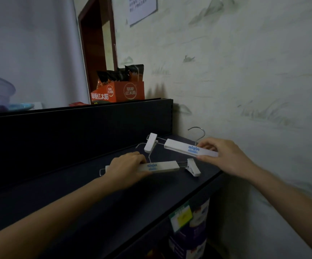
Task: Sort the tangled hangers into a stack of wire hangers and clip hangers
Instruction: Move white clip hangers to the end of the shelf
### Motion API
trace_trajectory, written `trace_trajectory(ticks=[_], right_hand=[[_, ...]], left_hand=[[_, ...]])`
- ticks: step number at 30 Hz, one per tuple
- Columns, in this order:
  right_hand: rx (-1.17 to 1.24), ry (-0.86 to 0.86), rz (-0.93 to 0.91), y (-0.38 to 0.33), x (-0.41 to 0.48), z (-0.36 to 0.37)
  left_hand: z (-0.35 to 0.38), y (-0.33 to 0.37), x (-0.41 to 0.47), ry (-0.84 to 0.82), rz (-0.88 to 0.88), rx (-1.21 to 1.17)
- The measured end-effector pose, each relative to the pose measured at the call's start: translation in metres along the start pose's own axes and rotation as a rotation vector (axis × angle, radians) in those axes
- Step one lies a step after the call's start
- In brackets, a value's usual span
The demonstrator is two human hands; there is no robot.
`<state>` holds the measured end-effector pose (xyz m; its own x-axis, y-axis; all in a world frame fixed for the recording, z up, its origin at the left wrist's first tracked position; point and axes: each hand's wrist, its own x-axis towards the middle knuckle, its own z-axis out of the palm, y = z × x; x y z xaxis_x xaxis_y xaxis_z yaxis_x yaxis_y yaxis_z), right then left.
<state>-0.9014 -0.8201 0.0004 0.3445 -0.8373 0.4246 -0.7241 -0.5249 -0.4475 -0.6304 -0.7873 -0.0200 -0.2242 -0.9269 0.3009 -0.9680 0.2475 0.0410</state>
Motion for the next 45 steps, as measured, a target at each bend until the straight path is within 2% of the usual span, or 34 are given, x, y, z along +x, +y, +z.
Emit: trace_trajectory(ticks=[9,15,19,25,29,33,41,45], right_hand=[[0.025,-0.105,-0.128,0.059,0.083,0.006],[0.070,-0.175,-0.229,0.072,0.120,0.024],[0.092,-0.206,-0.286,0.070,0.139,0.036],[0.104,-0.353,-0.434,0.062,0.159,0.062],[0.071,-0.385,-0.518,0.055,0.165,0.072],[0.041,-0.489,-0.556,0.053,0.171,0.073],[-0.039,-0.434,-0.562,0.045,0.179,0.075],[-0.192,-0.462,-0.544,0.039,0.181,0.079]], left_hand=[[0.035,0.007,0.070,-0.015,-0.194,-0.137],[0.043,0.012,0.087,-0.034,-0.275,-0.156],[0.029,0.005,0.072,-0.061,-0.295,-0.103],[0.006,-0.008,0.023,0.120,-0.404,-0.010],[-0.001,-0.011,0.000,0.151,-0.513,0.028],[-0.005,-0.009,-0.014,0.166,-0.580,0.048],[-0.011,-0.002,-0.035,0.173,-0.629,0.066],[-0.013,0.001,-0.047,0.167,-0.643,0.078]])
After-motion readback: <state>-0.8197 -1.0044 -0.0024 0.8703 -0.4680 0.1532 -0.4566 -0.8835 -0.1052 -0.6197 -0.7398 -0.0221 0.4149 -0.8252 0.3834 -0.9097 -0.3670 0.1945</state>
